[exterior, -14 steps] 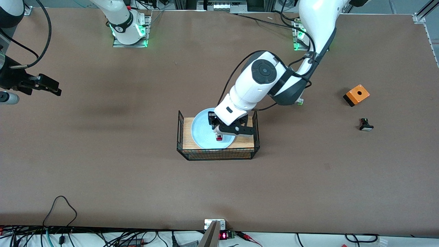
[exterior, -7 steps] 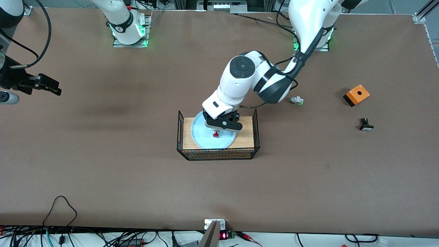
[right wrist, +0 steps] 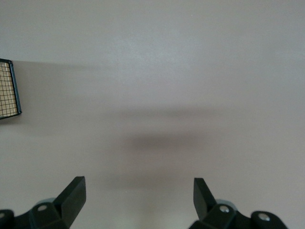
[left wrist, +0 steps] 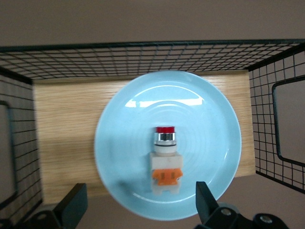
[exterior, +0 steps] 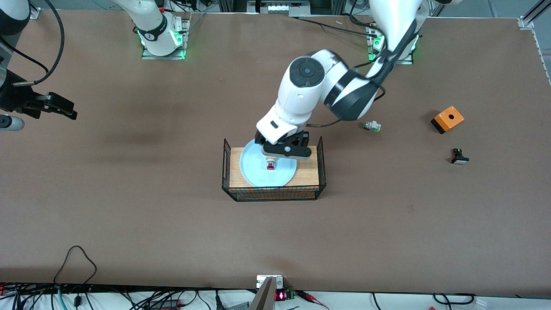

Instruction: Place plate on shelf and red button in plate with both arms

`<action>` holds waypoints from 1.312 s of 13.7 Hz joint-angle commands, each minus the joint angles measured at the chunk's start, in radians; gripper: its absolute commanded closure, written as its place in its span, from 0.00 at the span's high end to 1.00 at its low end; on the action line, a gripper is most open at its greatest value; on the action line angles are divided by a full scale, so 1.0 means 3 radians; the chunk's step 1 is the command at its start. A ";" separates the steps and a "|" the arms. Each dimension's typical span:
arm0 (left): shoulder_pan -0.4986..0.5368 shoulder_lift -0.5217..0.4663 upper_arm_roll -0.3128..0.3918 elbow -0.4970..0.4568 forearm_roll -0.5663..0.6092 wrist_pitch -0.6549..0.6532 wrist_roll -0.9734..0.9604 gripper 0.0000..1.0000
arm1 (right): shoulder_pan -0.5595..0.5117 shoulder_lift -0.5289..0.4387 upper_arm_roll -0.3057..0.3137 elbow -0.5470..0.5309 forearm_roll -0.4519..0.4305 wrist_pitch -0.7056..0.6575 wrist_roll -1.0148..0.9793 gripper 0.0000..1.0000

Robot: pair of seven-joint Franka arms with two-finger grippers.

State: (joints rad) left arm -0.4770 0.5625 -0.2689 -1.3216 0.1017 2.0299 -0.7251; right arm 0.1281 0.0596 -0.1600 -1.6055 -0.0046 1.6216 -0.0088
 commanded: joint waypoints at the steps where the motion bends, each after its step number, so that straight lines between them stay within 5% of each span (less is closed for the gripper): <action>1: 0.0250 -0.0544 -0.0009 -0.0079 0.0029 -0.0745 0.0003 1.00 | -0.0013 0.0016 0.0001 0.0070 0.0021 -0.0067 -0.0037 1.00; 4: 0.0516 -0.0867 0.0012 -0.0079 0.0075 -0.1533 0.0273 1.00 | -0.0008 0.0016 0.0001 0.0065 0.0010 -0.0067 -0.0037 1.00; 8: 0.1189 -0.1057 0.0037 -0.0099 0.0065 -0.2000 0.1601 1.00 | -0.0003 0.0016 0.0007 0.0070 0.0010 -0.0067 -0.0042 1.00; 11: 0.1432 -0.1179 0.0241 -0.0277 0.0029 -0.1975 0.2074 1.00 | 0.0002 0.0016 0.0007 0.0065 0.0010 -0.0128 -0.0042 1.00; 15: 0.1462 -0.1935 0.0589 -0.1539 -0.0078 -0.0878 0.2385 1.00 | 0.0008 0.0011 0.0012 0.0065 0.0010 -0.0139 -0.0052 1.00; 18: 0.1417 -0.2038 0.0881 -0.1623 -0.0308 -0.0850 0.2554 1.00 | 0.0008 0.0006 0.0012 0.0070 0.0010 -0.0139 -0.0052 1.00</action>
State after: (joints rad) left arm -0.0349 0.0288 -0.0515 -1.7300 0.0451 1.7390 -0.0165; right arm 0.1313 0.0596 -0.1588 -1.6051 -0.0047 1.5998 -0.0097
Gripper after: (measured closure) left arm 0.000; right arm 0.000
